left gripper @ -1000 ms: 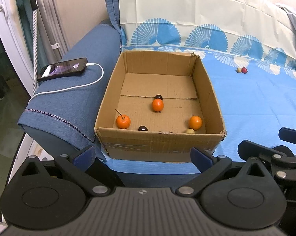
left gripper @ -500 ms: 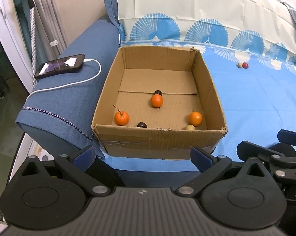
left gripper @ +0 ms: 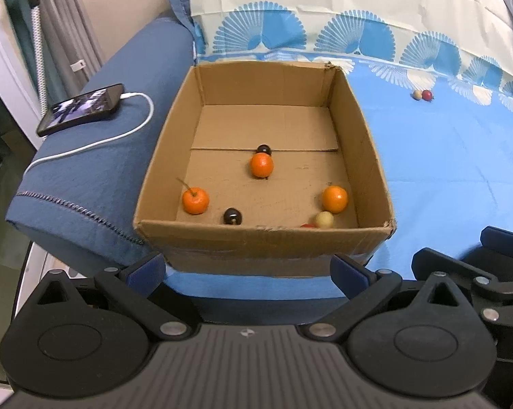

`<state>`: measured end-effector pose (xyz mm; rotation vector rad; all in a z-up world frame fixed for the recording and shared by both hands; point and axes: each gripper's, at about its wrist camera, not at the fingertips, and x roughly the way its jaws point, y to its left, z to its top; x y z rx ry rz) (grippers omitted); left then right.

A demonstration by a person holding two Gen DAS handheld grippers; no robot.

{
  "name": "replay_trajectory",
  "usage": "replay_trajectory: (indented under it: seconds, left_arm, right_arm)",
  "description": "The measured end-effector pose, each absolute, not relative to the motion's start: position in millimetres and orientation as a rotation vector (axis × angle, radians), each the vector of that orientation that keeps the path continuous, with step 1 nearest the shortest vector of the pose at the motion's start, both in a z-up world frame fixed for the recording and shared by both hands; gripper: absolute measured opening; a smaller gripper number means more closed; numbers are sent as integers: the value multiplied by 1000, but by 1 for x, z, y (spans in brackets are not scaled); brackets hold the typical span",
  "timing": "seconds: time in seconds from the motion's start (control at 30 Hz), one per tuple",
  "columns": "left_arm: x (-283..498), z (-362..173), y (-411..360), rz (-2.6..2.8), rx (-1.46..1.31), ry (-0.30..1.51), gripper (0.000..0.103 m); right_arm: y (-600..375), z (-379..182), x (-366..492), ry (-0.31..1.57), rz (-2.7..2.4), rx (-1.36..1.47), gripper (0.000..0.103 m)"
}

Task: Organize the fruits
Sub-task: 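Raise both open tools away from the box toward the remaining fruits, then grasp the yellow fruit with the left tool while the right tool grasps the red tomato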

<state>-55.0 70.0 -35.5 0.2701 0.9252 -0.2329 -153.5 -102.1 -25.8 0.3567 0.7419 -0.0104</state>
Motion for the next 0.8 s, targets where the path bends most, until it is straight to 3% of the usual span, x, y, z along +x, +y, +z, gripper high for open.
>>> replay_trajectory:
  seconds: [0.4, 0.8]
  left_arm:
    - [-29, -33, -12, -309, 347, 909, 103]
    - [28, -49, -152, -474, 378, 904, 103]
  right_arm:
    - [-171, -29, -150, 687, -102, 390, 102]
    - [-293, -47, -138, 602, -377, 315, 102]
